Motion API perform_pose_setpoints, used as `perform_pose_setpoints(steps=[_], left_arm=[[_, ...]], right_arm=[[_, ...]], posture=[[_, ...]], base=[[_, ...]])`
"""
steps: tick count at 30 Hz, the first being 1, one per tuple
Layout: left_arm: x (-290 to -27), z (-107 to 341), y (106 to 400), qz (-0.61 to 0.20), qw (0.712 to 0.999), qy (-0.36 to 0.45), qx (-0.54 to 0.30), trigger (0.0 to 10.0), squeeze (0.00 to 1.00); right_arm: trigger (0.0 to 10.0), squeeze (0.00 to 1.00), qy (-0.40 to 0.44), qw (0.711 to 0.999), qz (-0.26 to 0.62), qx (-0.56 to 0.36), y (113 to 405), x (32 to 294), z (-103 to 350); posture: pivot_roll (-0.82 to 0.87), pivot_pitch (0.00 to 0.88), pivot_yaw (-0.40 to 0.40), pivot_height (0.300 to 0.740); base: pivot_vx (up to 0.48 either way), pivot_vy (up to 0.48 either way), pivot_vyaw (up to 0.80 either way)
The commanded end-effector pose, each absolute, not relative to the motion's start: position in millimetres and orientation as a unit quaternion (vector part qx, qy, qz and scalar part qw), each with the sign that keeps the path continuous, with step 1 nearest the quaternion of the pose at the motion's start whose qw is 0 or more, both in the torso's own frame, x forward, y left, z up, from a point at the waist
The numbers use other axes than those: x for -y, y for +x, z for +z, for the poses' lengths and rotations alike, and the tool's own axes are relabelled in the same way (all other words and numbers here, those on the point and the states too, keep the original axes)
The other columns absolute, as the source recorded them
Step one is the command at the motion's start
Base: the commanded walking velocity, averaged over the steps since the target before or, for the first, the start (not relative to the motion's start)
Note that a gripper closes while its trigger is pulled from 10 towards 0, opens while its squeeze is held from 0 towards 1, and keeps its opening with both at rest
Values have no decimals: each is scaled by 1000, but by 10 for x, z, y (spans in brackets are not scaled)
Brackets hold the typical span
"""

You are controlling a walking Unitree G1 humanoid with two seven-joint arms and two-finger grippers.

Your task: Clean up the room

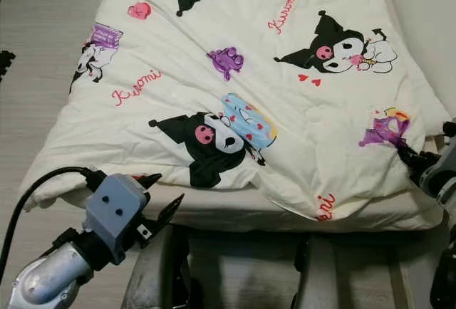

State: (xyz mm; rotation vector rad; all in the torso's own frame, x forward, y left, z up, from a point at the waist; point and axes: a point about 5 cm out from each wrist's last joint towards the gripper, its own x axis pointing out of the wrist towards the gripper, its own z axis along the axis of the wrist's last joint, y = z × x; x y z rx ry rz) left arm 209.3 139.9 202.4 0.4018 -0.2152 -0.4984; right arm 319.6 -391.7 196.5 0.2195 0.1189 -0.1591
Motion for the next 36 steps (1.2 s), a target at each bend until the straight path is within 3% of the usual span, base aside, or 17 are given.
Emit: perform_pose_setpoints(steps=[1,10,13,16,25,27,36], left_arm=[[-1434,1967,2071,-245,943,208,88,10000,0],[-1449,1960,2076,-244,942,212,87,10000,0],[-1442,1963,2069,-246,941,215,88,10000,0],[-1443,1950,2059,-248,940,216,86,10000,0],[-1435,1942,2060,-254,938,219,85,10000,0],[-1435,1944,2057,-254,937,223,86,10000,0],[-1435,1926,2033,-255,936,227,82,10000,0]], right_arm=[[0,0,113,985,-109,-70,3097,4014,1883],[0,0,99,982,-149,-62,3036,4131,1960],[0,0,50,953,-289,-79,2746,4488,2041],[0,0,40,937,-340,-74,2605,4629,2098],[0,0,-18,911,-401,-94,2410,4799,2178],[0,0,-36,892,-425,-149,2274,4869,2085],[0,0,-54,858,-478,-179,2034,5002,2046]], posture=[[243,457,69,522],[239,458,69,522],[235,458,67,522],[234,458,70,522],[233,458,71,522],[236,456,62,522],[234,456,63,522]], base=[[0,0,0],[0,0,0],[0,0,0],[0,0,0],[0,0,0],[0,0,0],[0,0,0]])
